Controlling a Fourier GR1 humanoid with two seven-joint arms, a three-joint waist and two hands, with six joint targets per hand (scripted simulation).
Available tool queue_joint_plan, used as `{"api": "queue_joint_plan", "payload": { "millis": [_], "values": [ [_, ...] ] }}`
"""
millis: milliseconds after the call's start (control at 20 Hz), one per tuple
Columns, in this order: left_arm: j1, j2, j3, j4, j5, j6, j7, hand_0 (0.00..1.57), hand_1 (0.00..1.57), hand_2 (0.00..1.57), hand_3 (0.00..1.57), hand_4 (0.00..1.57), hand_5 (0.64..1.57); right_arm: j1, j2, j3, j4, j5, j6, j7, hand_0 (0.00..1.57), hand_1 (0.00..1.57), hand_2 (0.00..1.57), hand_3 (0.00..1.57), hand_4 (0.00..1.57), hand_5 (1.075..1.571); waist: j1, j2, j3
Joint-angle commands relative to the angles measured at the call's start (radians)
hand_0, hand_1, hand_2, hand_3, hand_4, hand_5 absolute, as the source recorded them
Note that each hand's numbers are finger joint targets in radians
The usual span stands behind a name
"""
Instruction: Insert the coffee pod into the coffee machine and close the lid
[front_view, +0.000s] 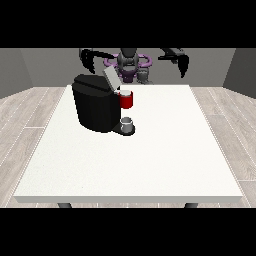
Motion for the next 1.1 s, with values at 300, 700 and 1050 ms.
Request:
{"api": "queue_joint_plan", "payload": {
  "millis": [300, 700, 1050],
  "values": [
    [0.059, 0.006, -0.046, -0.147, 0.027, 0.063, 0.043, 0.0, 0.0, 0.0, 0.0, 0.0, 1.571, -0.101, 0.016, 0.01, 0.132, 0.036, 0.021, -0.06, 0.0, 0.0, 0.0, 0.0, 0.0, 1.571, -0.029, 0.072, -0.0003],
    [0.093, 0.042, -0.032, -0.121, 0.067, 0.042, -0.01, 0.0, 0.0, 0.0, 0.0, 0.12, 1.571, -0.198, 0.029, 0.023, 0.149, 0.062, 0.005, 0.023, 0.0, 0.0, 0.0, 0.0, 0.0, 1.571, -0.036, 0.084, -0.0005],
    [0.0, 0.097, -0.005, -0.103, 0.066, 0.068, -0.023, 0.0, 0.0, 0.0, 0.0, 0.0, 1.571, -0.279, 0.022, 0.008, 0.219, 0.079, 0.013, -0.061, 0.0, 0.0, 0.0, 0.0, 0.0, 1.571, -0.032, 0.174, -0.0004]
  ]
}}
